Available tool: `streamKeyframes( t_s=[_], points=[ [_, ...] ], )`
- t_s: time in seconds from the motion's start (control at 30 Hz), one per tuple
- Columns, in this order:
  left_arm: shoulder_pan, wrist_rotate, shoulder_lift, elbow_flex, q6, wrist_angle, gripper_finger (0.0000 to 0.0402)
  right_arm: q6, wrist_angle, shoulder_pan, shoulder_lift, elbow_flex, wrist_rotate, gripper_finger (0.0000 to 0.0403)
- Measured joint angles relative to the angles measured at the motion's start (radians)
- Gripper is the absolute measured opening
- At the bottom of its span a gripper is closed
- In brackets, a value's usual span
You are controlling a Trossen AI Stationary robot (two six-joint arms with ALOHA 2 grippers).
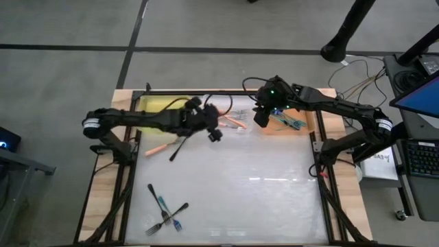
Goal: Sort silverware by color (type)
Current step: Put the orange fork into the transparent bin
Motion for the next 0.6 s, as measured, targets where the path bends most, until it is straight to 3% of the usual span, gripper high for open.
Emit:
streamKeyframes(
  t_s=[0.27, 0.43, 0.6],
  points=[
    [0.134, 0.022, 0.156, 0.066, 0.183, 0.217, 0.0026, -0.024, 0.008, 0.0, 0.0, -0.004, 0.068, 0.0121],
    [0.183, 0.113, 0.266, 0.159, 0.206, 0.219, 0.0026, -0.03, 0.008, 0.0, 0.0, -0.009, 0.103, 0.0121],
    [0.195, 0.117, 0.362, 0.28, 0.258, 0.18, 0.0026, -0.045, 0.007, 0.0, 0.0, -0.019, 0.104, 0.0121]
  ],
)
